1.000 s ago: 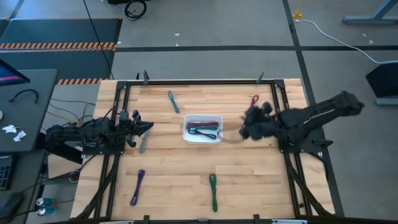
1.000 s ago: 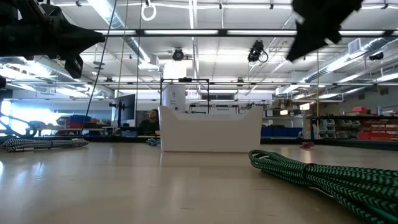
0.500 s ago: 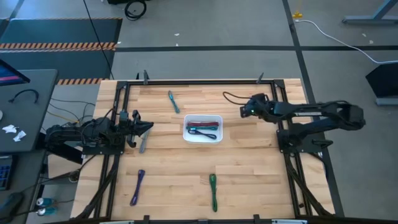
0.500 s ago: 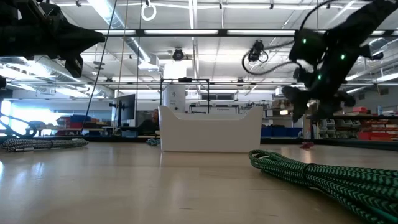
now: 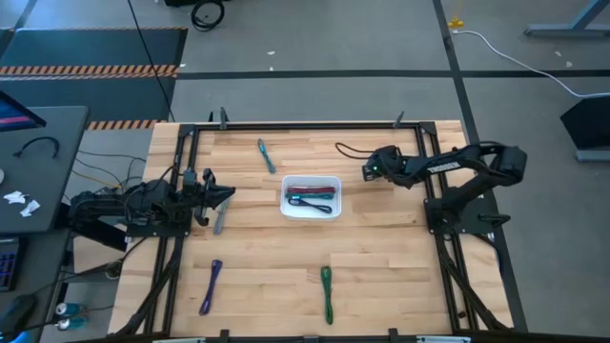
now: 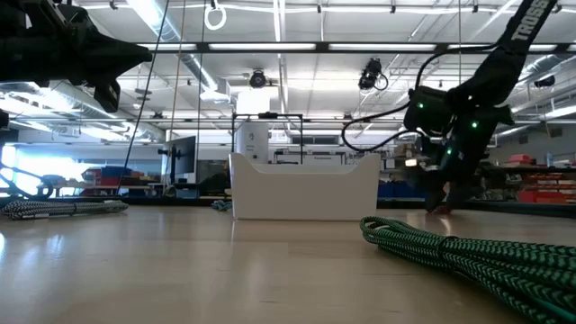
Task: Pick and place USB-C Cables
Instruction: Put the black and pink charger cable into the white bin
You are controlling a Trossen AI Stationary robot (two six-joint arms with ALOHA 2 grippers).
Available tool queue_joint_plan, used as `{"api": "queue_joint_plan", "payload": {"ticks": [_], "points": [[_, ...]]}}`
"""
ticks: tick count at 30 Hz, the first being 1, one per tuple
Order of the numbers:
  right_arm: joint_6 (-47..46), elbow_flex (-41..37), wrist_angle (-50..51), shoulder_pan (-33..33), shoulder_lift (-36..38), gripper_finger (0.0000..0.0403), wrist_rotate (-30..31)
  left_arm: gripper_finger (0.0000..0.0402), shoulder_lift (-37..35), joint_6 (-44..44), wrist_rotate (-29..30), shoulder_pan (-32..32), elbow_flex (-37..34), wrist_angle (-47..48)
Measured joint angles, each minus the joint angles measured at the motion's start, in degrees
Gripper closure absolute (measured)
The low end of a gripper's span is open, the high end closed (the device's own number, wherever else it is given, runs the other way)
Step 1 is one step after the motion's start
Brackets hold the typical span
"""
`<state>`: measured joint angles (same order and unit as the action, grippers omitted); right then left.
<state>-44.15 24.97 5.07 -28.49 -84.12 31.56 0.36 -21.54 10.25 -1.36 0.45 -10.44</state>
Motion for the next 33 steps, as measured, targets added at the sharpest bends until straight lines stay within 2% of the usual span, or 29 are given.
{"api": "queue_joint_plan", "payload": {"ticks": [4,7,9,14,19,24,26,28,31,33], "points": [[3.83,0.09,-1.44,0.18,-1.17,0.0288,-1.19,0.0383,0.00,-0.33,0.00,0.00,-0.01,-0.02],[7.99,0.00,-1.43,1.59,0.00,0.0356,-2.65,0.0385,0.00,-0.46,-0.01,-0.01,0.00,-0.02],[10.23,-0.22,-0.80,3.33,1.66,0.0384,-2.91,0.0383,0.00,-0.85,-0.01,-0.01,0.01,-0.02],[12.98,-0.33,-3.67,9.71,8.42,0.0373,-4.15,0.0376,0.00,-1.86,-0.01,-0.01,0.00,0.02],[23.64,1.12,-10.78,17.88,14.50,0.0387,-4.47,0.0376,0.00,-1.86,-0.01,-0.01,0.01,0.00],[35.00,8.23,-13.45,24.23,16.52,0.0387,-5.81,0.0383,0.00,-1.82,0.01,-0.01,0.00,0.02],[38.29,12.27,-13.71,25.58,15.82,0.0387,-8.53,0.0385,0.00,-1.81,0.02,-0.01,-0.01,0.00],[41.08,16.55,-13.02,26.07,13.94,0.0387,-13.90,0.0385,0.00,-1.79,0.22,-0.01,-0.01,0.02],[45.21,23.68,-10.46,26.14,9.11,0.0387,-21.99,0.0382,0.00,-1.17,1.18,-0.01,0.00,0.02],[47.94,28.27,-7.73,26.14,4.88,0.0387,-25.15,0.0380,0.00,-0.30,1.75,0.01,0.00,0.02]]}}
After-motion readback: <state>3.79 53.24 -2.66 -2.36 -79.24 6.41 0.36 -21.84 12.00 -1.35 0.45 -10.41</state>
